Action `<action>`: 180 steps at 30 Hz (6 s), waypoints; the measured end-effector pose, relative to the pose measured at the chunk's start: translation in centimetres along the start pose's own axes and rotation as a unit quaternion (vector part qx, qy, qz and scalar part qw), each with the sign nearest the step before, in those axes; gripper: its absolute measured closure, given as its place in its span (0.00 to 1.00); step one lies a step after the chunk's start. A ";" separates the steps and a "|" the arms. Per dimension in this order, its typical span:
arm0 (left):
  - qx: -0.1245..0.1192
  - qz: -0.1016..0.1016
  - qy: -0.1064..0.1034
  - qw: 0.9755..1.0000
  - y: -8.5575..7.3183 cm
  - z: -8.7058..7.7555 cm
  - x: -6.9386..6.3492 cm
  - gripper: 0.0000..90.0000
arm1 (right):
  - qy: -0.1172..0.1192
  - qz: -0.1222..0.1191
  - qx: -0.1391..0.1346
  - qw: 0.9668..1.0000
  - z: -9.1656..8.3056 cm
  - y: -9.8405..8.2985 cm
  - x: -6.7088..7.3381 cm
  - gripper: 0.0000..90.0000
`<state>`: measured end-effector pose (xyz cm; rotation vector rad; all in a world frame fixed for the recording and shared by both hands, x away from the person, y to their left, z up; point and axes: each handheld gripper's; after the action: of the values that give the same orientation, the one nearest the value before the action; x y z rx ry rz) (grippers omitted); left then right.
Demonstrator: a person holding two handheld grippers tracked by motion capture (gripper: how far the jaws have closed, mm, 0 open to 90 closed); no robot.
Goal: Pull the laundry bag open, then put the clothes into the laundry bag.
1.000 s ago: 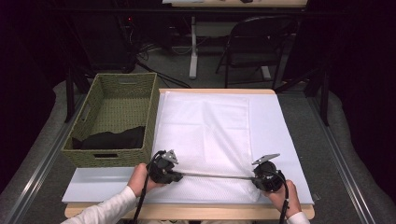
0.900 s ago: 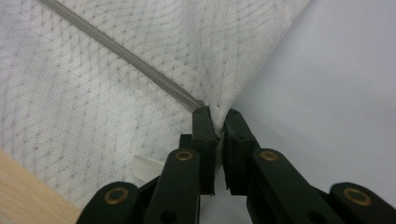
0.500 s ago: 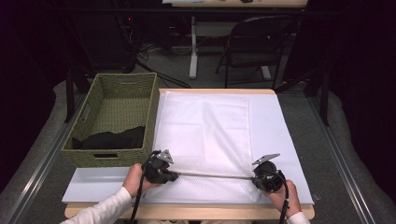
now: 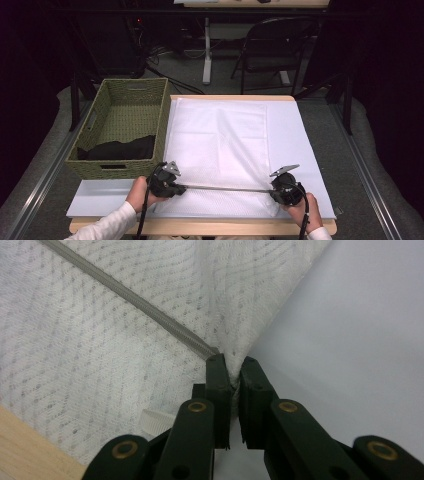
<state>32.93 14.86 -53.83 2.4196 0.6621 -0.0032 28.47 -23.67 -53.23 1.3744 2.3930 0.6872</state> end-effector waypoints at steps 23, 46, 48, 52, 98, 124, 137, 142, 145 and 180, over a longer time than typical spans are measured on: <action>0.004 -0.021 0.019 1.000 -2.0 -1.4 0.9 0.96 | -0.002 0.003 0.003 1.000 -0.1 0.0 -0.1 0.95; 0.006 -0.034 0.030 0.999 -3.0 -2.3 1.4 0.96 | -0.008 -0.001 0.000 1.000 -0.2 0.0 0.1 0.95; 0.004 -0.040 0.033 0.999 -3.2 -2.4 1.4 0.96 | -0.009 -0.004 -0.003 1.000 -0.3 0.0 0.1 0.95; 0.006 -0.042 0.035 0.998 -3.4 -2.6 1.5 0.96 | -0.011 -0.001 -0.001 1.000 -0.3 0.0 0.1 0.95; -0.006 -0.057 0.026 0.998 -4.3 -4.2 -0.4 0.66 | -0.004 -0.006 -0.039 0.999 -1.7 0.0 -0.3 0.67; -0.128 -0.084 0.007 0.988 -4.8 -7.3 -0.8 0.00 | 0.098 -0.064 -0.123 0.985 -2.8 1.6 2.6 0.11; -0.228 -0.115 -0.097 0.962 -6.9 -8.1 0.1 0.00 | 0.102 -0.091 -0.130 0.982 -1.8 3.1 4.3 0.11; -0.165 -0.117 -0.113 0.973 -6.5 -7.3 0.1 0.00 | 0.099 -0.097 -0.134 0.981 -1.2 3.8 4.8 0.14; -0.175 -0.110 -0.073 0.976 -6.4 -7.5 -0.3 0.00 | 0.101 -0.107 -0.119 0.982 -0.3 4.3 5.2 0.13; -0.129 -0.090 0.067 0.985 -5.7 -7.6 -1.2 0.09 | 0.115 -0.187 -0.048 0.974 6.7 8.5 7.0 0.34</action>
<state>28.05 22.55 -50.73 2.1186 0.8840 0.1628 34.32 -12.28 -54.41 0.8071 2.6514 0.8791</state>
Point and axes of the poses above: each handheld gripper's, and its own axes: z roughly forward along the jaws, y roughly out of its top, x roughly to its left, and after that the axes turned 5 degrees about -x, right-handed
